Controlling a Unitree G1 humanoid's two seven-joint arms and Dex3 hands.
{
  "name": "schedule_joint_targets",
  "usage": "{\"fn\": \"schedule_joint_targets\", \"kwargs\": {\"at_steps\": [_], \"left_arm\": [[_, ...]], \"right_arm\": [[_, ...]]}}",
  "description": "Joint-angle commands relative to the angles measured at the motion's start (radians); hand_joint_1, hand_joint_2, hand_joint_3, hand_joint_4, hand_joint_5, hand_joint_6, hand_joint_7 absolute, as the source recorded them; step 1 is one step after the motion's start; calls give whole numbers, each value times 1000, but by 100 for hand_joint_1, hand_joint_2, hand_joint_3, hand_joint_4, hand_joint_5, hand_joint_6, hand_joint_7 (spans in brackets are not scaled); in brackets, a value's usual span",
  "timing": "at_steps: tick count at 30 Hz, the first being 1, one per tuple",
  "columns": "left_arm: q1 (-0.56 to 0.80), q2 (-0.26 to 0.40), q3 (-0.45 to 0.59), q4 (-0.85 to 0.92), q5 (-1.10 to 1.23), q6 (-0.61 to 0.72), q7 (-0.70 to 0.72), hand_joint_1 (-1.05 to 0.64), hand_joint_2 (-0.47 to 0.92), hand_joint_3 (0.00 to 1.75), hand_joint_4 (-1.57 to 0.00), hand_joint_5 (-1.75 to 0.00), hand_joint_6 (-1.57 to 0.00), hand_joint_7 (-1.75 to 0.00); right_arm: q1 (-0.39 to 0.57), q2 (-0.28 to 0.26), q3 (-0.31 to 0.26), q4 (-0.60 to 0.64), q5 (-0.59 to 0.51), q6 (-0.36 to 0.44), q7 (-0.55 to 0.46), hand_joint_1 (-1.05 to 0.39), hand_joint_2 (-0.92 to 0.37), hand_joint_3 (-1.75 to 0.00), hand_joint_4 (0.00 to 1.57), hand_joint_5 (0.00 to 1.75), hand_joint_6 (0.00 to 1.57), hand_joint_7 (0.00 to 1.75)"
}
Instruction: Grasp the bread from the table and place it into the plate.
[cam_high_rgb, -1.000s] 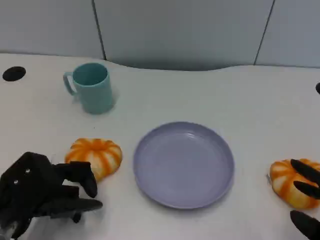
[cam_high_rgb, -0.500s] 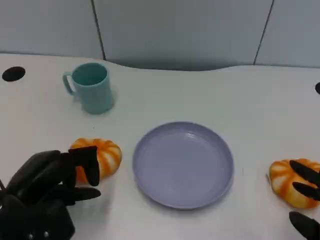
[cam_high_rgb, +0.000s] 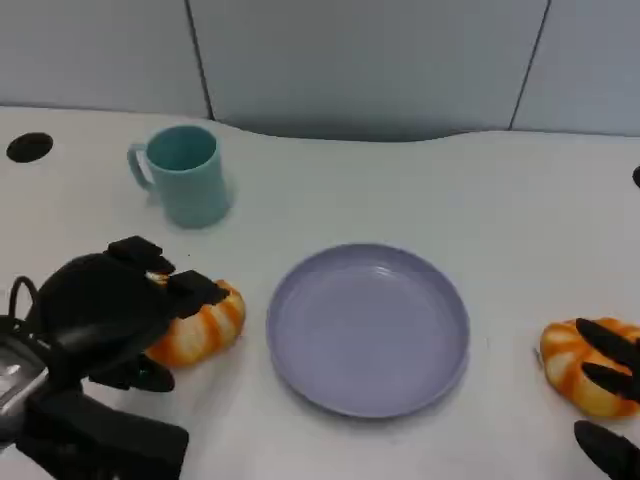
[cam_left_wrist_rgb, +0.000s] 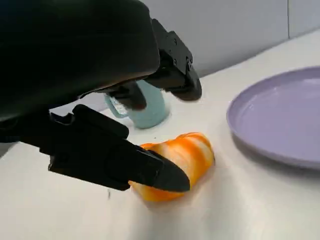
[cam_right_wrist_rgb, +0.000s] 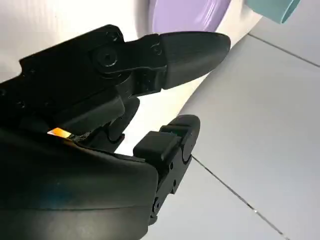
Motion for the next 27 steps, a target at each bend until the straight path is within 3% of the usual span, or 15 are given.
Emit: {"fn": "schedule_joint_targets", "kwargs": {"at_steps": [1, 5, 9, 14, 16, 21, 26, 27], "left_arm": [[-92, 23, -65, 68, 51, 47, -59, -78, 92, 1, 0, -6, -10, -1], [-153, 7, -109, 151, 37, 60, -84, -77, 88, 0, 0, -3, -8, 0], [-309, -62, -197, 373, 46, 96, -164, -75, 84, 0, 0, 0, -1, 0], [-421, -124, -268, 571, 41, 123, -168, -72, 78, 0, 0, 0, 0, 0], [-459, -147, -306, 656, 58, 122, -137, -72, 77, 0, 0, 0, 0, 0], [-535, -203, -412, 871, 102, 109, -12, -79, 91, 6, 0, 0, -1, 0], [-568, -236, -467, 986, 98, 107, 76, -79, 92, 12, -1, 0, -2, -1], [-572, -245, -477, 1012, 98, 108, 102, -81, 92, 26, -4, -2, -2, -1]], "right_arm": [[5, 2, 2, -18, 3, 22, 2, -36, -92, -33, 90, 0, 64, 0], [7, 3, 4, -23, 4, 26, 1, -36, -92, -33, 88, 0, 64, 0], [6, -2, 1, -19, 12, 19, 7, -36, -92, -33, 89, 1, 63, 0], [9, -3, -4, -22, 3, 14, 5, -36, -92, -34, 90, 1, 63, 0], [9, -3, -6, -21, 2, 9, 3, -36, -92, -34, 90, 1, 63, 0], [16, 0, -7, -31, -5, 10, 1, -35, -92, -34, 90, 1, 63, 0], [21, 2, -7, -39, -7, 11, 1, -35, -92, -34, 88, 0, 63, 0], [23, 1, -8, -41, -7, 12, 2, -35, -92, -34, 86, 0, 63, 0]]}}
